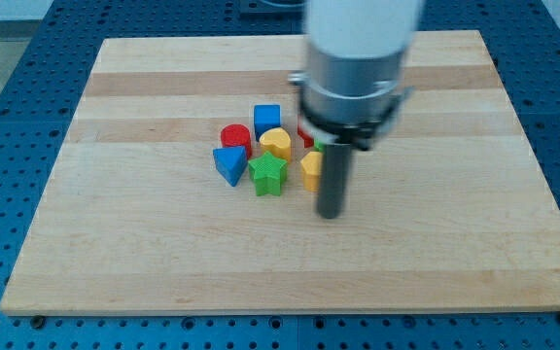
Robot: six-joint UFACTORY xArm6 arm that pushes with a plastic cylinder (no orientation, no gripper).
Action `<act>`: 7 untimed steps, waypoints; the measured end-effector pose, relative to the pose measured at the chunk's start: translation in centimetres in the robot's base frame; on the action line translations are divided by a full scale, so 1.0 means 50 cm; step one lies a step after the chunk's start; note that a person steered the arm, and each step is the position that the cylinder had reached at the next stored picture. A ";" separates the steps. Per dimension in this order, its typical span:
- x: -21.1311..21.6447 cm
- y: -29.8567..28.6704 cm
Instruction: Separate the green star and green circle from the group of blocks
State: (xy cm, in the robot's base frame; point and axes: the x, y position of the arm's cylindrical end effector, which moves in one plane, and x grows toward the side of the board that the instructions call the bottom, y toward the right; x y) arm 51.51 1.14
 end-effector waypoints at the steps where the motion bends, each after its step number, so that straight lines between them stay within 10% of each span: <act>1: 0.019 -0.106; 7: -0.036 -0.153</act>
State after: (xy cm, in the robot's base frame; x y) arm 49.69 -6.53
